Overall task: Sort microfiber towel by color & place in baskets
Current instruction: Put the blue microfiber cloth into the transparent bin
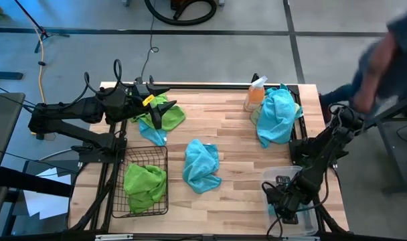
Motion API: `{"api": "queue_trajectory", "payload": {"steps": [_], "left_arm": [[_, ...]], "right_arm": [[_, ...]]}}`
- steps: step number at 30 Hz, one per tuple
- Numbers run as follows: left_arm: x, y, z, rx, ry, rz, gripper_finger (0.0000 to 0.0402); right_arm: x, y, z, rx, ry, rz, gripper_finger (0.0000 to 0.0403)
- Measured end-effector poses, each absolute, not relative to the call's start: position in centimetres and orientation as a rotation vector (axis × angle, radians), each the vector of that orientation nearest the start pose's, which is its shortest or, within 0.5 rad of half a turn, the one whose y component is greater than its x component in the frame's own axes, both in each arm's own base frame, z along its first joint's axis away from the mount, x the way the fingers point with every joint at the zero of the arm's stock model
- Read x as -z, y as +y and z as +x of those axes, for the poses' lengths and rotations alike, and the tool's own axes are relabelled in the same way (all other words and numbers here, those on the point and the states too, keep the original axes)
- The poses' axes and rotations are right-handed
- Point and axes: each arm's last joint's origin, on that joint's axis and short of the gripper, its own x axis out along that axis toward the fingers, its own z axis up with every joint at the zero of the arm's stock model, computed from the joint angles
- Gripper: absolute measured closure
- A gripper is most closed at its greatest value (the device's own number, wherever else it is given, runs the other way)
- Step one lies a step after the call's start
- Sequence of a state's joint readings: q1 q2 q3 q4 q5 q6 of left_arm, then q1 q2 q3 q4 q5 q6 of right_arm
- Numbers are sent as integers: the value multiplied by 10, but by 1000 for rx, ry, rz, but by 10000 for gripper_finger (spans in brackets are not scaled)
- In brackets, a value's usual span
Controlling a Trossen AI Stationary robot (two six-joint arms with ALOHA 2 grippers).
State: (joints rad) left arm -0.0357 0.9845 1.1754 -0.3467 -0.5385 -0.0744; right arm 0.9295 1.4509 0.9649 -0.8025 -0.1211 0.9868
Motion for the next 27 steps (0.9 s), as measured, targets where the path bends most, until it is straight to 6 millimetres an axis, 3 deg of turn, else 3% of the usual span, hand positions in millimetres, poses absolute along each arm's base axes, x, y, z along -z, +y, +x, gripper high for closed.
{"api": "queue_trajectory", "payload": {"steps": [9, 18, 22, 27], "left_arm": [[-414, 8, 195, -507, 133, -27, 151], [-414, 8, 195, -505, 141, 6, 151], [-414, 8, 195, -505, 141, 6, 151], [-415, 8, 195, -505, 139, 5, 151]], "right_arm": [[-242, 206, 149, -144, 1583, 176, 178], [-308, 197, 150, -191, 1609, 73, 178], [-344, 184, 160, -135, 1521, 110, 178], [-379, 161, 180, 42, 1257, 118, 178]]}}
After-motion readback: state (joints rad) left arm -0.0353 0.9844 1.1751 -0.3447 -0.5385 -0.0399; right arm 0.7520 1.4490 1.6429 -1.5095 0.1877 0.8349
